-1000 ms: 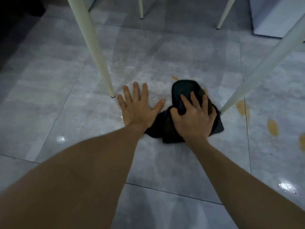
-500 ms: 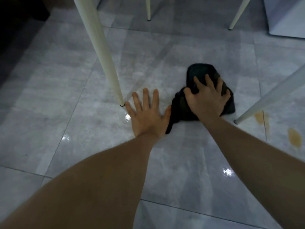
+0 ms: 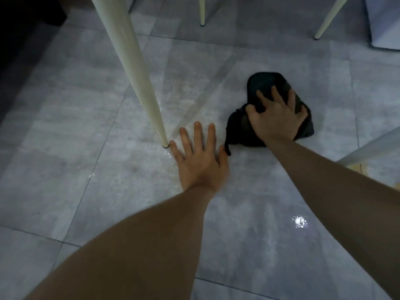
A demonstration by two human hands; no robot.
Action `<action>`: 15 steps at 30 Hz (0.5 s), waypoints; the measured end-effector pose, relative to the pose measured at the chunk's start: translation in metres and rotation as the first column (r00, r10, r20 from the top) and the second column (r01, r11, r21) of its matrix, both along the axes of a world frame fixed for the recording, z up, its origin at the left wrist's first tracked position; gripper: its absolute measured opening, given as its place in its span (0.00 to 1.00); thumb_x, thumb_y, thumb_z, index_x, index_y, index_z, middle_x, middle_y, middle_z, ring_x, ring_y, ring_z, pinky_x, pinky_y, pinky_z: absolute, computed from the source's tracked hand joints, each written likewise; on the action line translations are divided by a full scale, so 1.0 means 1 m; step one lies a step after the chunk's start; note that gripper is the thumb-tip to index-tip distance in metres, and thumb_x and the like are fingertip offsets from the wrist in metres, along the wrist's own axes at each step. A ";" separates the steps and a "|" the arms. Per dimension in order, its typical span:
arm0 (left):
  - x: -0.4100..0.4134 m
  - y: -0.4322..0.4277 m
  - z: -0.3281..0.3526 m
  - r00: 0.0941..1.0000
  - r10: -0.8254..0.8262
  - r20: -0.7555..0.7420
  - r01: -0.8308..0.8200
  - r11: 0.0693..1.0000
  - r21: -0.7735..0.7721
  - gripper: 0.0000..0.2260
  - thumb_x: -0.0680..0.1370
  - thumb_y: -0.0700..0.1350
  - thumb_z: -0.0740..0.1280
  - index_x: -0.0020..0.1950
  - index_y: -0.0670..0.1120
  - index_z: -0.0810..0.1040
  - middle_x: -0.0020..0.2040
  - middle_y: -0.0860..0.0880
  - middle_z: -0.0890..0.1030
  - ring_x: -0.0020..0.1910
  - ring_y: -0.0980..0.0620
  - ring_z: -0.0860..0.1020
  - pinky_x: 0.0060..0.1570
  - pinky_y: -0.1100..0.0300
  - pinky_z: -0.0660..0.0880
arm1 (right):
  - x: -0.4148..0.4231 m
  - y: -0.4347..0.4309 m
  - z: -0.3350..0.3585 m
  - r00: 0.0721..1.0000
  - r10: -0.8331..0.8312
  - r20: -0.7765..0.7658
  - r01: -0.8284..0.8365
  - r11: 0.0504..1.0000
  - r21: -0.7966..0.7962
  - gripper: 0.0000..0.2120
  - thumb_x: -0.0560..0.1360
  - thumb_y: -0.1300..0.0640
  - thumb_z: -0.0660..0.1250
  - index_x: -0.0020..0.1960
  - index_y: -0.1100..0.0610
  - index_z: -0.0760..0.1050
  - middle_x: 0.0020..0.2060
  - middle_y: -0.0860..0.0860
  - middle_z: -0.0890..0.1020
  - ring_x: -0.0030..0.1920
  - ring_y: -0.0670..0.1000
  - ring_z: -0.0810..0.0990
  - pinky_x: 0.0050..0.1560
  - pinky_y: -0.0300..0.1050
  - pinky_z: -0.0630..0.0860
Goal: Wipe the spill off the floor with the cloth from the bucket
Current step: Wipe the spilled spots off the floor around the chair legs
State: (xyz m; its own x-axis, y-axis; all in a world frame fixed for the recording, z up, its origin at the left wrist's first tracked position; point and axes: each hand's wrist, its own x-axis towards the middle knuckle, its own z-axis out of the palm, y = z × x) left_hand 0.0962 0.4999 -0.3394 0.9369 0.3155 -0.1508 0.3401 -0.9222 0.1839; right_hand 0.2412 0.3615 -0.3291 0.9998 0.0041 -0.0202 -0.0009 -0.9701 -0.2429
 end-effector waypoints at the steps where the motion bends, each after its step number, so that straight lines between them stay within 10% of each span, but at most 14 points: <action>1: 0.000 0.001 0.000 1.000 -0.004 -0.005 0.004 1.000 0.002 0.28 0.82 0.61 0.41 0.82 0.57 0.39 0.83 0.49 0.39 0.80 0.38 0.37 0.74 0.32 0.39 | -0.001 0.008 -0.001 0.999 0.037 -0.008 -0.037 0.999 0.006 0.29 0.74 0.32 0.54 0.73 0.36 0.70 0.79 0.47 0.65 0.80 0.58 0.54 0.73 0.69 0.53; 6: -0.001 0.002 0.000 1.000 -0.013 -0.018 0.014 0.999 0.040 0.28 0.83 0.60 0.38 0.81 0.56 0.36 0.83 0.48 0.38 0.80 0.37 0.38 0.74 0.32 0.40 | -0.073 -0.019 -0.002 0.978 0.185 0.093 -0.187 0.982 0.013 0.26 0.74 0.34 0.54 0.68 0.38 0.75 0.74 0.45 0.72 0.78 0.56 0.62 0.73 0.67 0.57; 15: 0.002 0.001 -0.001 1.000 0.011 -0.016 -0.011 1.000 0.015 0.28 0.82 0.63 0.39 0.82 0.58 0.39 0.83 0.50 0.40 0.80 0.40 0.37 0.75 0.34 0.36 | -0.034 -0.022 0.000 0.999 -0.040 0.014 0.039 0.999 0.032 0.28 0.74 0.32 0.55 0.71 0.37 0.72 0.77 0.45 0.68 0.80 0.57 0.56 0.74 0.68 0.53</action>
